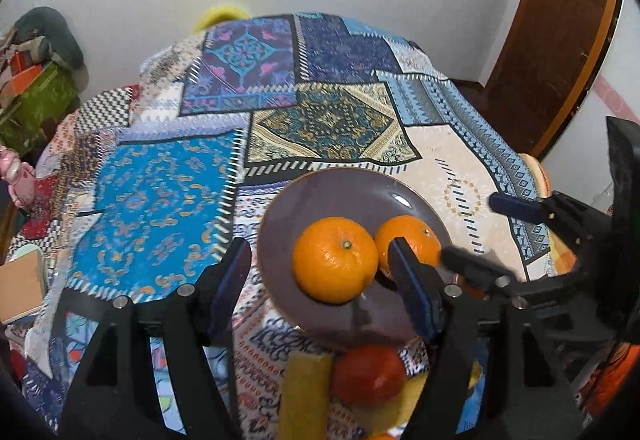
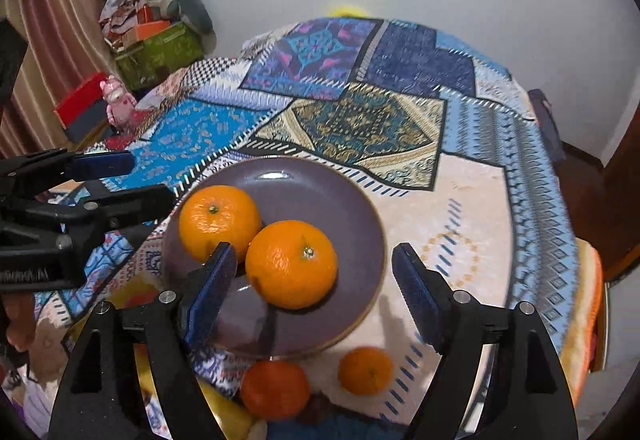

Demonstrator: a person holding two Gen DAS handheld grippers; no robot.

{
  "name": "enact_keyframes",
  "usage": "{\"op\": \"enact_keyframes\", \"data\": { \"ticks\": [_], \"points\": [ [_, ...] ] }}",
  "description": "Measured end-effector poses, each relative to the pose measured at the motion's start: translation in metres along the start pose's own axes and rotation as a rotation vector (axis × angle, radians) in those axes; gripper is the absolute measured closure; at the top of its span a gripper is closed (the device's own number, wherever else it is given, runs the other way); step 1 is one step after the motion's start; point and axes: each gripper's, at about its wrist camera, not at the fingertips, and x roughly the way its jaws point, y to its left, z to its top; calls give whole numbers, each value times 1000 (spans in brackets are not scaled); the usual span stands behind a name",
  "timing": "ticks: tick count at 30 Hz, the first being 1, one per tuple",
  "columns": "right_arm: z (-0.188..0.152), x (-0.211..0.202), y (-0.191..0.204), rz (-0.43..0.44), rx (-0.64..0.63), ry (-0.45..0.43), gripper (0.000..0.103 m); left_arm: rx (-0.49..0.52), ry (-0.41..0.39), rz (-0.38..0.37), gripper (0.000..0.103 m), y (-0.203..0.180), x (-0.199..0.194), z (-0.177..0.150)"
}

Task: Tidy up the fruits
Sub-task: 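Grasp a red tomato with the right tool while the left tool grasps another tomato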

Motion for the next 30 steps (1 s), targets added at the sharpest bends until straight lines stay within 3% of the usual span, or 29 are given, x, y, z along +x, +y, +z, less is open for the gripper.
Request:
{"op": "enact_keyframes", "data": {
  "ticks": [11,24,28,30],
  "points": [
    [-33,-29,0,-19,46,-19,25,-26,-8,14,27,14,-43,-39],
    [-79,-6,10,49,116,67,26,-58,61,28,26,16,-29,-94],
    [-79,4,15,55,107,82,38,-54,46,15,26,8,-25,-95],
    [-77,7,16,62,103,85,39,-42,35,3,26,1,-24,-93]
  ]
}}
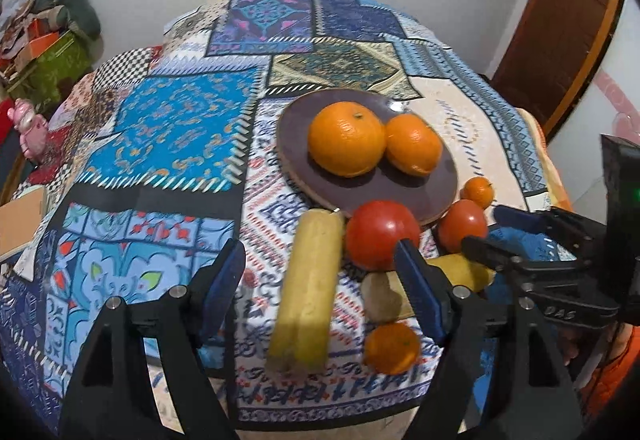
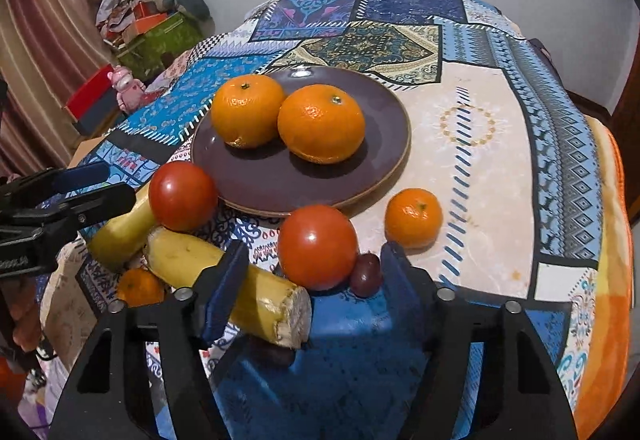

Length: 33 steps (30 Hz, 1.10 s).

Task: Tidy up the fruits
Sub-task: 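Grasp a red tomato with the right tool while the left tool grasps another tomato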

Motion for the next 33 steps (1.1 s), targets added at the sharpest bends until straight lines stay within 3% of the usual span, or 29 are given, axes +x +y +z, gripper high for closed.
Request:
{"op": "enact_keyframes", "data": {
  "ticks": [4,8,17,20,21,33],
  "points": [
    [0,4,0,3,-3,6,39,45,-7,-8,28,-14,5,5],
    [-1,8,-2,7,-2,15,40,61,9,-23,39,-21,15,8],
    [0,13,-9,39,19,48,51,85,48,-60,46,-31,30,12],
    [1,13,-9,49,12,48,54,100,51,-48,52,-36,35,11],
    [0,13,-9,59,11,48,58,100,54,-44,52,-38,36,11],
    [3,6,-11,51,22,29,59,57,41,-70,53,-29,26,16]
  ]
}}
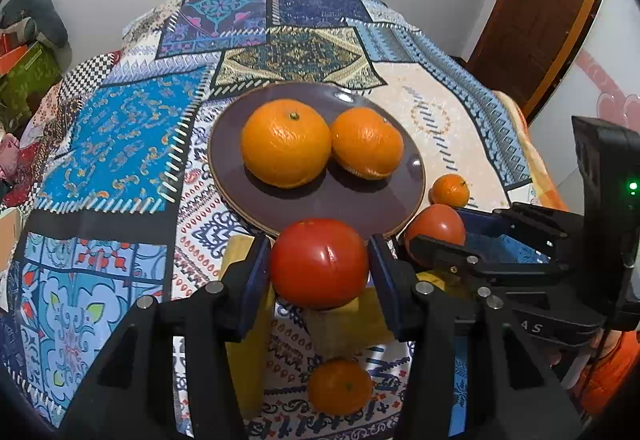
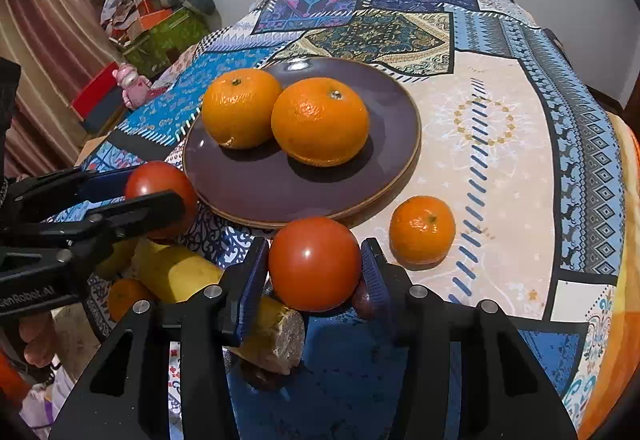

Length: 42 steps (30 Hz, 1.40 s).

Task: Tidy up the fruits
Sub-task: 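Grasp a red tomato with the right tool while the left tool grasps another tomato, then lower both tomatoes onto the plate beside the oranges and open both tools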

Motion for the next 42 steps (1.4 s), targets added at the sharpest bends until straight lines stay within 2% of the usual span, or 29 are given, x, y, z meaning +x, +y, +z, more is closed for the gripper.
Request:
{"op": "enact_keyframes", "data": {
  "ticks": [9,25,33,42],
  "points": [
    [16,-22,0,3,-8,-58,59,6,-69,15,53,5,-27,16],
    [76,-47,11,-15,-49,-208,59,35,-178,56,53,12,-47,63],
    [98,-33,19,-23,-88,-225,59,42,-198,86,53,21,-33,88],
    [115,7,10,-38,-64,-170,59,19,-147,97,53,45,9,107]
  ]
}}
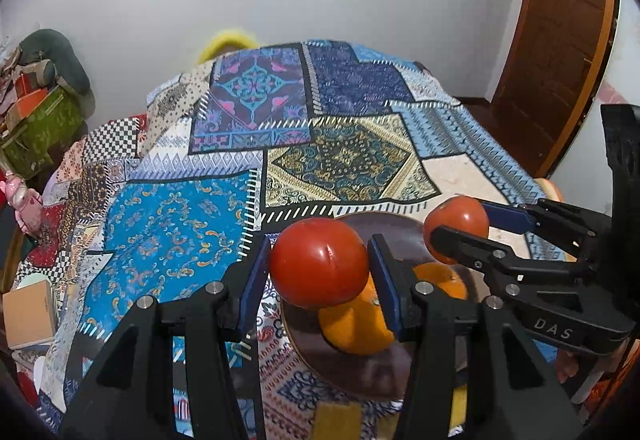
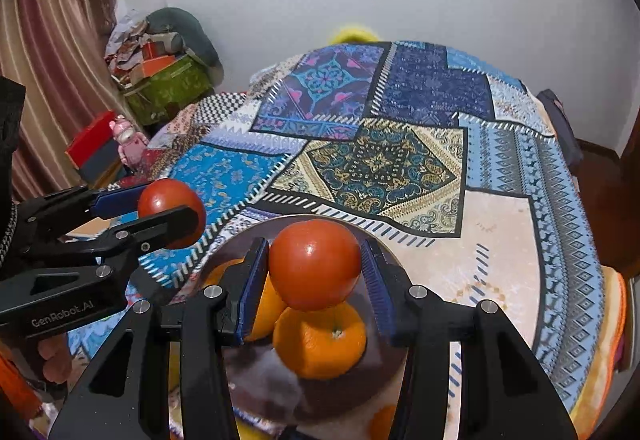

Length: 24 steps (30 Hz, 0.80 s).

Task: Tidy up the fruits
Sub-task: 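Lower both tomatoes onto the plate beside the oranges and open both tools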

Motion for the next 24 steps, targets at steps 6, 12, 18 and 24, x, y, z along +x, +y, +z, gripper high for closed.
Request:
{"op": "enact_keyframes", "data": {
  "ticks": [6,12,18,24],
  "points": [
    [0,20,-1,-11,-14,38,59,-14,44,11,53,9,30,0],
    [0,33,-1,-11,-16,64,59,-32,61,2,53,11,46,1],
    [-2,41,-7,9,12,90,59,-38,73,2,53,11,56,3],
    [-5,43,-7,17,13,105,59,-40,103,4,53,11,67,0]
  ]
}}
